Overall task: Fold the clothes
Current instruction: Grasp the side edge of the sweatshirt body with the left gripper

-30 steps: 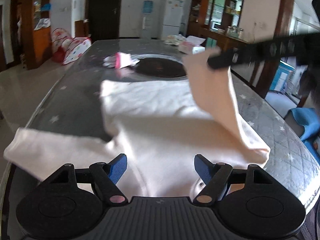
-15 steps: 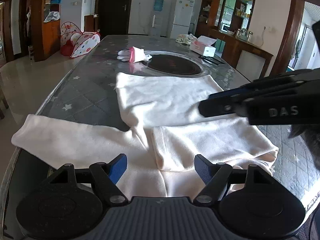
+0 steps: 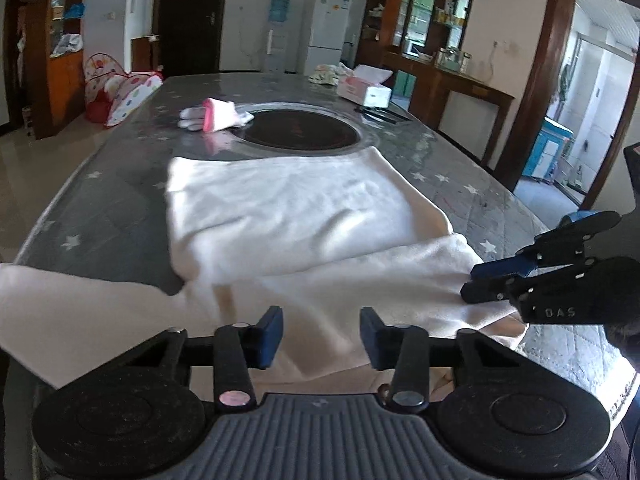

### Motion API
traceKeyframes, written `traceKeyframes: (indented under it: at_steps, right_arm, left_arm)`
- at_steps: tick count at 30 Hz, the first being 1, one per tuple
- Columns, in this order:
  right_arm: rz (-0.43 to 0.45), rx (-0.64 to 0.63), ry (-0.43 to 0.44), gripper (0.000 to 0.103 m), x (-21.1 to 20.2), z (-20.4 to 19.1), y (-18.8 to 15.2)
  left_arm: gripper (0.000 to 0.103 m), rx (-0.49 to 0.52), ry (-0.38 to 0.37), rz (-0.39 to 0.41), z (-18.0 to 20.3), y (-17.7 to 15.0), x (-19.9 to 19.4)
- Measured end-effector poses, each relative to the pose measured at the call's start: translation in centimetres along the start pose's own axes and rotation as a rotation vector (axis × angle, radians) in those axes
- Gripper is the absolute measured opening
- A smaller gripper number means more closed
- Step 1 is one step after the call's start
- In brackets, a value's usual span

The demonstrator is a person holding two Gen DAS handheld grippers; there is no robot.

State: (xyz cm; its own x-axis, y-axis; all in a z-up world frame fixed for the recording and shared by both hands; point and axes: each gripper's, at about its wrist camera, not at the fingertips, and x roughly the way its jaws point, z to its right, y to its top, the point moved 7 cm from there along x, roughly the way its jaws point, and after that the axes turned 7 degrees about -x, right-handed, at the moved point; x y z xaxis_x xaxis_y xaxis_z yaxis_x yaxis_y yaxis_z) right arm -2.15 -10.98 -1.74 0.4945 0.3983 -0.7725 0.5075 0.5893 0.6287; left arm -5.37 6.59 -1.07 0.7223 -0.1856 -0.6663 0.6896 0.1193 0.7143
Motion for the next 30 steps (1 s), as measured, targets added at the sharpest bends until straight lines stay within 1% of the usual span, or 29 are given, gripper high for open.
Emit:
traceKeyframes:
  at_steps: [2,4,8,13,15,17,19,22,25,27,29,30]
  right_arm:
    - [0.015,-0.004,-0.001,0.019,-0.1,0.2,0.5]
    - [0.035,-0.001,-0.004,0.019,-0.1,0.4,1.2]
    - [0.070,0.006,-0.009,0.019,0.0,0.9,2.6]
    - [0.039,0.033,-0.012,0.019,2.6,1.7,2.4]
    - [0.044,0.030,-0.013,0.021,2.5,1.6,2.4]
    - [0.055,0.031,-0.007,0.027,2.1,1.4,2.6]
    - [0.065,0.025,-0.001,0.027,1.7,1.1,2.8]
    - [0.070,0.015,0.016,0.028,1.6,0.3,3.0]
    - [0.074,0.004,0.036,0.029,1.6,-0.6,3.2]
    - [0.077,-0.005,0.049,0.029,1.5,-1.2,3.3]
    - [0.082,-0.014,0.060,0.030,1.5,-1.8,3.6]
    - [0.085,-0.018,0.065,0.030,1.4,-2.0,3.7]
  left_arm:
    - [0.041,0.012,0.003,-0.014,0.1,-0.1,0.7]
    - [0.040,0.003,-0.002,-0.028,0.0,-0.3,1.2]
    - [0.040,-0.008,-0.005,-0.023,-0.3,-0.3,1.4]
    - [0.041,-0.025,-0.012,-0.022,-0.8,-0.2,1.2]
    - [0.041,-0.037,-0.002,-0.016,-1.4,0.0,0.7]
    - [0.042,-0.054,0.012,-0.005,-2.3,0.4,0.0]
    - [0.043,-0.077,0.049,0.014,-3.6,0.8,-0.7]
    - [0.050,-0.136,0.137,0.052,-6.5,1.6,-2.2]
    - [0.053,-0.210,0.250,0.096,-10.3,2.2,-3.7]
    - [0.057,-0.255,0.343,0.120,-13.0,2.4,-4.6]
    - [0.064,-0.309,0.415,0.134,-15.7,2.3,-5.4]
    - [0.065,-0.338,0.447,0.135,-17.1,2.2,-5.7]
